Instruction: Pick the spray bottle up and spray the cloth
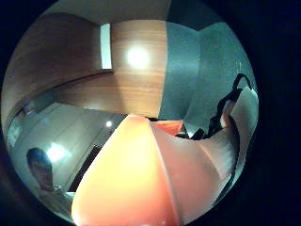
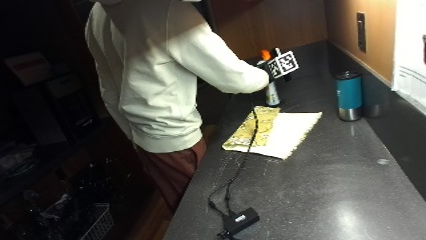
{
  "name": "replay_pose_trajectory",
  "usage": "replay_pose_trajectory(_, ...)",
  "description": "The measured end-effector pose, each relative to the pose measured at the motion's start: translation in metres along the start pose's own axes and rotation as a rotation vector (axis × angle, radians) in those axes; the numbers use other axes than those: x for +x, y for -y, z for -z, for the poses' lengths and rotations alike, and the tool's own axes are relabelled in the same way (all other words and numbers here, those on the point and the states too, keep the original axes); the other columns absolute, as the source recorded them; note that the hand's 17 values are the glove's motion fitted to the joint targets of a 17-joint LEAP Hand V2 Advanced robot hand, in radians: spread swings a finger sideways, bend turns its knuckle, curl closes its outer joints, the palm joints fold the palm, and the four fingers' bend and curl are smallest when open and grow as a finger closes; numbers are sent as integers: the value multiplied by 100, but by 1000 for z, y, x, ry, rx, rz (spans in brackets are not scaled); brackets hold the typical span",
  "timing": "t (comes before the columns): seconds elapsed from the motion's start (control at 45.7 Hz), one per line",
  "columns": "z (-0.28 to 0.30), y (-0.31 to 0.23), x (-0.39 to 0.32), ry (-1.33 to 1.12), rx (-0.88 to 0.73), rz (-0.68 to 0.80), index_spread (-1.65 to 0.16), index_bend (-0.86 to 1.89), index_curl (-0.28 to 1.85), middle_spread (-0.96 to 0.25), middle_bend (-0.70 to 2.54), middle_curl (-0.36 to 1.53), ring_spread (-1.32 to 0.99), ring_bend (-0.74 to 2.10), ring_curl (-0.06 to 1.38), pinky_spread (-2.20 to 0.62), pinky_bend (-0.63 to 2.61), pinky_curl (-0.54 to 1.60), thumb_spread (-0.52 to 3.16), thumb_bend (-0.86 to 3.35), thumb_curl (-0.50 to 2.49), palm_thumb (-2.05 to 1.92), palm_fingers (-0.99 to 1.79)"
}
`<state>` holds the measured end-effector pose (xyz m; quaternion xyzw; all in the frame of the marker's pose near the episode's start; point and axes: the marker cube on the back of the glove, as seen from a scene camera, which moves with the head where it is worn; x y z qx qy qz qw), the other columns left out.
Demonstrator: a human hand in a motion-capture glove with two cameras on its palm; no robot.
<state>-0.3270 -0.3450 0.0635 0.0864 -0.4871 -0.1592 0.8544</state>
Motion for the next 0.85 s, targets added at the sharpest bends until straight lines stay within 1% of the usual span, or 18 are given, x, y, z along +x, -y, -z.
replay_pose_trajectory(0.109, -3, -4, 11, 9, -57, -40, -12, 45, 52, -7, 60, 49, -16, 57, 44, -16, 24, 37, 13, -4, 76, 96, 134)
replay_pose_trajectory(0.219, -15, 2, 9, 14, -94, -10, -12, 43, 52, -7, 59, 48, -16, 57, 44, -15, 25, 37, 16, -4, 76, 94, 134)
replay_pose_trajectory(0.284, -16, 1, 6, 3, -143, 15, -13, 40, 51, -7, 57, 48, -16, 56, 43, -15, 27, 37, 20, -5, 76, 93, 132)
replay_pose_trajectory(0.328, -10, -4, 3, -4, -189, 28, -17, 28, 48, -10, 51, 46, -17, 55, 42, -13, 27, 37, 34, -6, 73, 90, 108)
replay_pose_trajectory(0.394, 1, -11, 2, -19, -223, 41, -22, 20, 47, -10, 45, 44, -16, 47, 42, -9, 25, 38, 49, -7, 70, 83, 84)
replay_pose_trajectory(0.416, 2, -12, 1, -24, -228, 43, -23, 19, 47, -11, 45, 44, -16, 47, 42, -9, 25, 39, 52, -6, 69, 82, 84)
replay_pose_trajectory(0.438, 3, -13, 1, -29, -232, 46, -24, 15, 45, -11, 40, 42, -16, 44, 41, -7, 25, 38, 56, -8, 67, 79, 73)
replay_pose_trajectory(0.459, 4, -13, 0, -33, -235, 48, -25, 15, 45, -11, 39, 43, -16, 43, 41, -6, 25, 39, 59, -7, 66, 78, 72)
replay_pose_trajectory(0.503, 11, -18, -1, -42, -236, 48, -27, 10, 42, -10, 32, 40, -15, 42, 40, -4, 27, 39, 64, -7, 64, 74, 62)
replay_pose_trajectory(0.569, 28, -27, -3, -54, -225, 53, -29, 7, 38, -10, 25, 38, -14, 40, 38, -1, 32, 39, 70, -7, 60, 70, 53)
replay_pose_trajectory(0.7, 45, -38, -11, -52, -183, 62, -32, 8, 32, -9, 19, 36, -12, 41, 36, 2, 35, 39, 78, -5, 55, 65, 48)
replay_pose_trajectory(0.853, 55, -46, -20, -74, -155, 76, -34, 10, 29, -8, 19, 35, -11, 42, 36, 4, 36, 38, 82, -4, 50, 63, 46)
